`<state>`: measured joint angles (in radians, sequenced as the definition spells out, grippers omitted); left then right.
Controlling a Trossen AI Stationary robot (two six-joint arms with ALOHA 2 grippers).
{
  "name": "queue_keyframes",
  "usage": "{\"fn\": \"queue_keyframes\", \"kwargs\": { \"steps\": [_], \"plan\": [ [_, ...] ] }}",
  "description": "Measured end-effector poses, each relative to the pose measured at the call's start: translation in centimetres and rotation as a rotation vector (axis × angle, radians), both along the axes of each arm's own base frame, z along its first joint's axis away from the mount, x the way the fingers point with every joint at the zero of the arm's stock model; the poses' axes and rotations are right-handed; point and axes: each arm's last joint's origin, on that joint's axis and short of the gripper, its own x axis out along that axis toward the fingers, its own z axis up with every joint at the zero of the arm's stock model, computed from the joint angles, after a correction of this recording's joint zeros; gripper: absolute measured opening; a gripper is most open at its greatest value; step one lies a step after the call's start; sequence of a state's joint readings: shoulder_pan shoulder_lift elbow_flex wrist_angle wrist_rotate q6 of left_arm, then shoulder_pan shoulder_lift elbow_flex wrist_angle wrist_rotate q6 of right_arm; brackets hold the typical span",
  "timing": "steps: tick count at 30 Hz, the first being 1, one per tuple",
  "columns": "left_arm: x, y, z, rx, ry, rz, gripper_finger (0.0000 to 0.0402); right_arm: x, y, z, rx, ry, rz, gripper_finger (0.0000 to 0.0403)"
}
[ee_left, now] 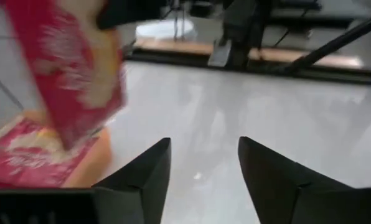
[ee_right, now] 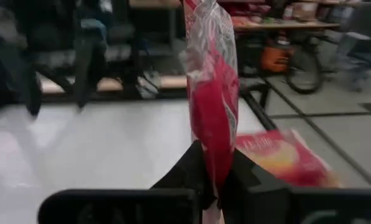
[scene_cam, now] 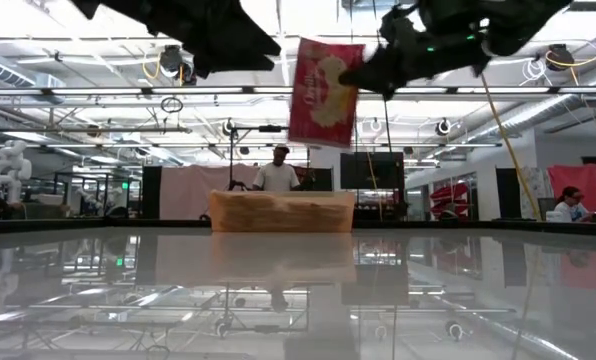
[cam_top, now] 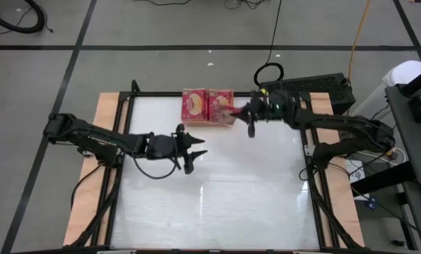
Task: Sort popcorn bags into baskets
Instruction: Put the red popcorn bag into the orange bin
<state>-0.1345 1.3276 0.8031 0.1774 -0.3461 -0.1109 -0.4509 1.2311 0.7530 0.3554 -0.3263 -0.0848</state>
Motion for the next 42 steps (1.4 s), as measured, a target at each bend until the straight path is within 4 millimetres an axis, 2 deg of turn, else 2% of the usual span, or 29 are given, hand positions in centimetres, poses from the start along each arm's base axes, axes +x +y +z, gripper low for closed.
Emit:
{"fn": "queue_keyframes", "kwargs": {
  "steps": [2, 6, 13, 17, 21, 25, 28, 35, 38, 42],
  "plan": [
    [-0.3, -0.5, -0.8, -0.007, -0.045, -0.017, 0.0178, 0.5, -1.8, 0.9, 0.031, -0.031, 0.031, 0.0011],
    [-0.9, -1.3, -2.0, -0.017, -0.087, -0.047, 0.0155, 1.8, -5.5, 1.4, 0.139, -0.045, 0.119, 0.0011],
    [-1.3, -2.6, -2.5, -0.06, -0.086, -0.08, 0.0137, 4.6, -11.8, -1.0, 0.344, 0.013, 0.198, 0.0013],
    [-1.6, -3.2, -2.9, -0.075, -0.077, -0.096, 0.0136, 4.6, -14.7, -2.6, 0.435, 0.044, 0.198, 0.0014],
    [-1.7, -3.4, -2.9, -0.076, -0.078, -0.106, 0.0136, 3.4, -16.8, -3.8, 0.49, 0.066, 0.156, 0.0015],
    [-1.7, -3.4, -2.9, -0.075, -0.075, -0.105, 0.0136, 2.3, -17.8, -5.1, 0.529, 0.081, 0.107, 0.0015],
    [-1.7, -3.4, -2.9, -0.073, -0.078, -0.106, 0.0136, 1.9, -17.7, -5.9, 0.543, 0.098, 0.101, 0.0015],
    [-1.7, -3.4, -2.9, -0.076, -0.079, -0.105, 0.0136, 1.9, -17.2, -6.6, 0.556, 0.112, 0.106, 0.0018],
    [-1.7, -3.4, -2.8, -0.076, -0.08, -0.105, 0.0136, 2.2, -16.9, -6.8, 0.554, 0.125, 0.075, 0.003],
    [-1.7, -3.4, -2.8, -0.077, -0.082, -0.105, 0.0136, 2.4, -16.6, -7.1, 0.55, 0.139, 0.044, 0.0068]
  ]
}}
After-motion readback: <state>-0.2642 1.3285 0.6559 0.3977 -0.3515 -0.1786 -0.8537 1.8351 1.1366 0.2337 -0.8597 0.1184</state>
